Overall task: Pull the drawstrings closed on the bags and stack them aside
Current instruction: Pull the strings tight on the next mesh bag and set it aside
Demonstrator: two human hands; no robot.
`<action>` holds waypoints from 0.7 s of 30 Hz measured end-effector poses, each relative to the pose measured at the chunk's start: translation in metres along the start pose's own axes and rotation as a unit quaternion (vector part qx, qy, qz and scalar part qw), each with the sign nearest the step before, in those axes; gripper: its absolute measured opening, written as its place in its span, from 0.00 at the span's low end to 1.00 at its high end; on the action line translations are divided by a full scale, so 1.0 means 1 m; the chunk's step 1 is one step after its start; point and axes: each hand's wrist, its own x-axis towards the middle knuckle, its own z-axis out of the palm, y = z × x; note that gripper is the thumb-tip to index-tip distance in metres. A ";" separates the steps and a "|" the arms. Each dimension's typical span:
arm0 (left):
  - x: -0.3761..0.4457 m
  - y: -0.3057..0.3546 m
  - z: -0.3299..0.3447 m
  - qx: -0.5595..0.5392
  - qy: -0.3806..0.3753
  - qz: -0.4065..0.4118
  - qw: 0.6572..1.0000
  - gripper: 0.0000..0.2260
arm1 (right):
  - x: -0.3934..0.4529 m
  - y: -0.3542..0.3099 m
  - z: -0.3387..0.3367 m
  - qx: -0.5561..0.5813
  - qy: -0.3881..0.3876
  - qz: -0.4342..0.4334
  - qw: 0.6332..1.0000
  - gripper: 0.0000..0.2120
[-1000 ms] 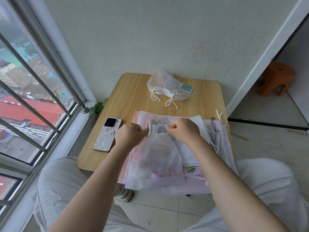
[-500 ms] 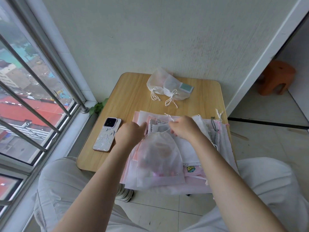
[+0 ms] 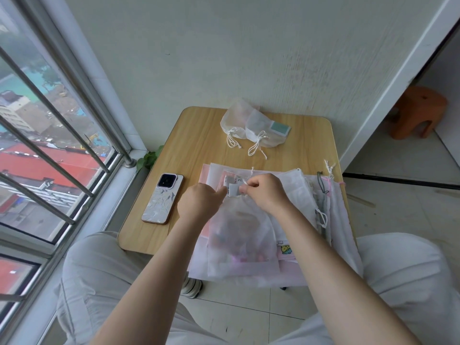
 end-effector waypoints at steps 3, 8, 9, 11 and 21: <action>-0.002 0.001 0.000 -0.007 -0.027 -0.021 0.999 0.24 | 0.000 -0.001 0.003 0.023 0.038 -0.004 0.999 0.19; -0.003 0.005 0.001 -0.097 -0.074 -0.044 0.992 0.26 | -0.002 0.001 0.003 0.031 0.059 -0.006 0.998 0.21; -0.004 0.006 0.003 -0.142 -0.087 -0.044 0.985 0.25 | -0.002 0.002 0.003 0.037 0.058 -0.003 0.998 0.21; -0.006 0.009 0.006 -0.261 -0.110 -0.046 0.958 0.20 | -0.003 0.002 0.004 0.042 0.054 -0.005 0.998 0.20; -0.004 0.013 0.013 -0.615 -0.154 -0.064 0.770 0.07 | -0.004 0.007 0.003 0.074 0.024 0.003 0.997 0.20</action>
